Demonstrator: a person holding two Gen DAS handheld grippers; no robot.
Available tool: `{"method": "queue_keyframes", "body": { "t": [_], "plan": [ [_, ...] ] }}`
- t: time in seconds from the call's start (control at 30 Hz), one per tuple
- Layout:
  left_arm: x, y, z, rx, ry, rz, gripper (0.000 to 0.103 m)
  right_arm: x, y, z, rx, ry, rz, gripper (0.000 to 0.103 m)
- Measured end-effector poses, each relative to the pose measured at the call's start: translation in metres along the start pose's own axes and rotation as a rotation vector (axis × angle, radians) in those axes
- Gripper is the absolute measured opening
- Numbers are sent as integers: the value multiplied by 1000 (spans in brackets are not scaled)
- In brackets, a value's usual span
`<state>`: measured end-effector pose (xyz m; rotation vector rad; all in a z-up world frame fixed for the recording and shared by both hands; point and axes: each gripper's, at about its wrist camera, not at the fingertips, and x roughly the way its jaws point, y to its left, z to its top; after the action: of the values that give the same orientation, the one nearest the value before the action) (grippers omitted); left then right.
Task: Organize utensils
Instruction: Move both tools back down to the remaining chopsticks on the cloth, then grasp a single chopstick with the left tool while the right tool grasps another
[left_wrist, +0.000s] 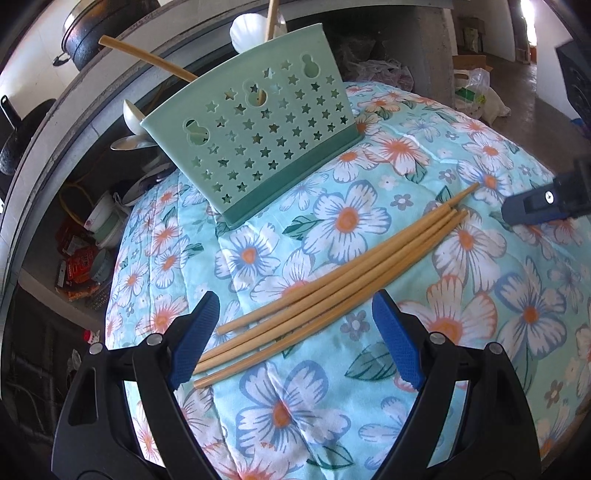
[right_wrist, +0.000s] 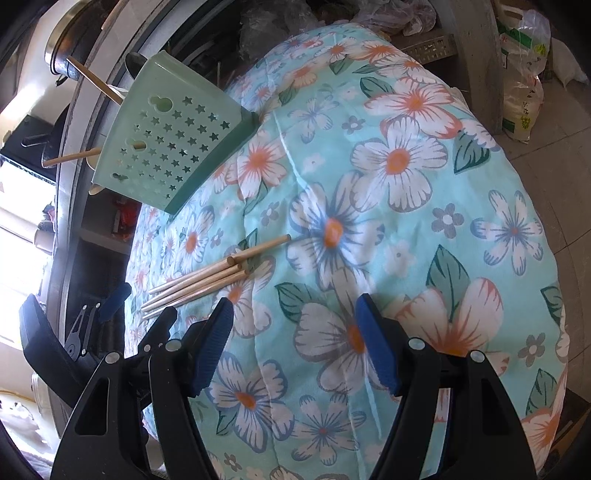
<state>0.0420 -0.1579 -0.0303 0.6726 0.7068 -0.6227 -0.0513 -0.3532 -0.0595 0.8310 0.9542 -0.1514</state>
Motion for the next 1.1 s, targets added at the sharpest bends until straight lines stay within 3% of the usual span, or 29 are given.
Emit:
{"method": "queue_keyframes", "body": {
  "t": [0.27, 0.67, 0.9, 1.1],
  "plan": [
    [-5, -11, -16, 89, -76, 4, 77, 1, 1, -1, -1, -5, -4, 67],
    [6, -41, -11, 331, -125, 56, 42, 0, 2, -2, 4, -14, -2, 67],
    [10, -59, -16, 446, -146, 87, 12, -1, 0, -5, 7, -19, 11, 67],
    [1, -63, -22, 495, -153, 72, 10, -2, 0, -5, 8, -19, 13, 67]
  ]
}}
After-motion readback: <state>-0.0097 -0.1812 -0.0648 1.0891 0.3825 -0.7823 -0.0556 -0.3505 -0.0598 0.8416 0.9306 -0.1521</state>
